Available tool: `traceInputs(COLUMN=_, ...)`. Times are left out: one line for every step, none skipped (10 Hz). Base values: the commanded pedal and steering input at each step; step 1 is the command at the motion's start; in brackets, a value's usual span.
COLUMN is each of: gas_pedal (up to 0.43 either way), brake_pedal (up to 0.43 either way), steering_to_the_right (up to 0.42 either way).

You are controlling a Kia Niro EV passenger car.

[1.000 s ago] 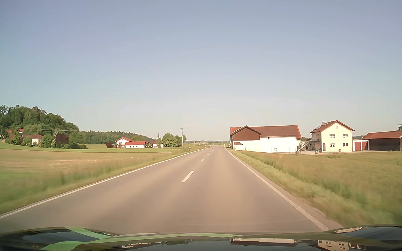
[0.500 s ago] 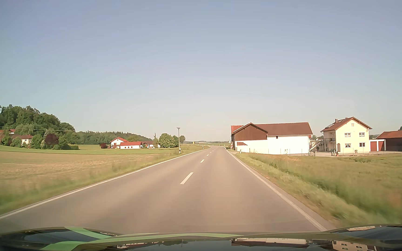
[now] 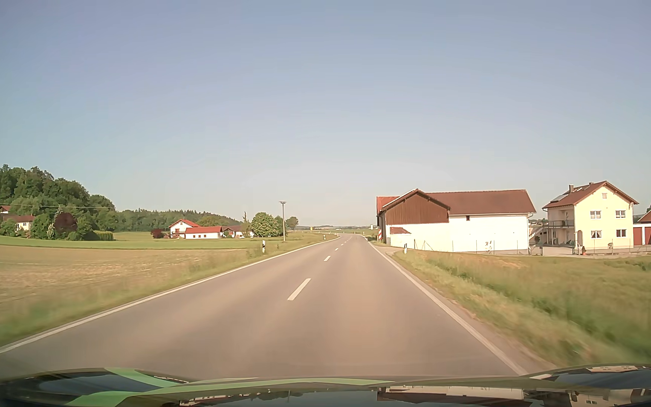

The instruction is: Follow the waypoints while adhering to traffic rules and regulations

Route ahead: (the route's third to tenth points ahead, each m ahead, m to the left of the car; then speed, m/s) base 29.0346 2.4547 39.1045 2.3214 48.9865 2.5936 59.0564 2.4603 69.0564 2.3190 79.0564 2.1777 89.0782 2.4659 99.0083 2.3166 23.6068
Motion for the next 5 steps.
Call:
traceInputs(gas_pedal=0.039, brake_pedal=0.000, steering_to_the_right=-0.001)
traceInputs(gas_pedal=0.087, brake_pedal=0.000, steering_to_the_right=-0.002)
traceInputs(gas_pedal=0.130, brake_pedal=0.000, steering_to_the_right=-0.001)
traceInputs(gas_pedal=0.138, brake_pedal=0.000, steering_to_the_right=0.000)
traceInputs(gas_pedal=0.150, brake_pedal=0.000, steering_to_the_right=-0.001)
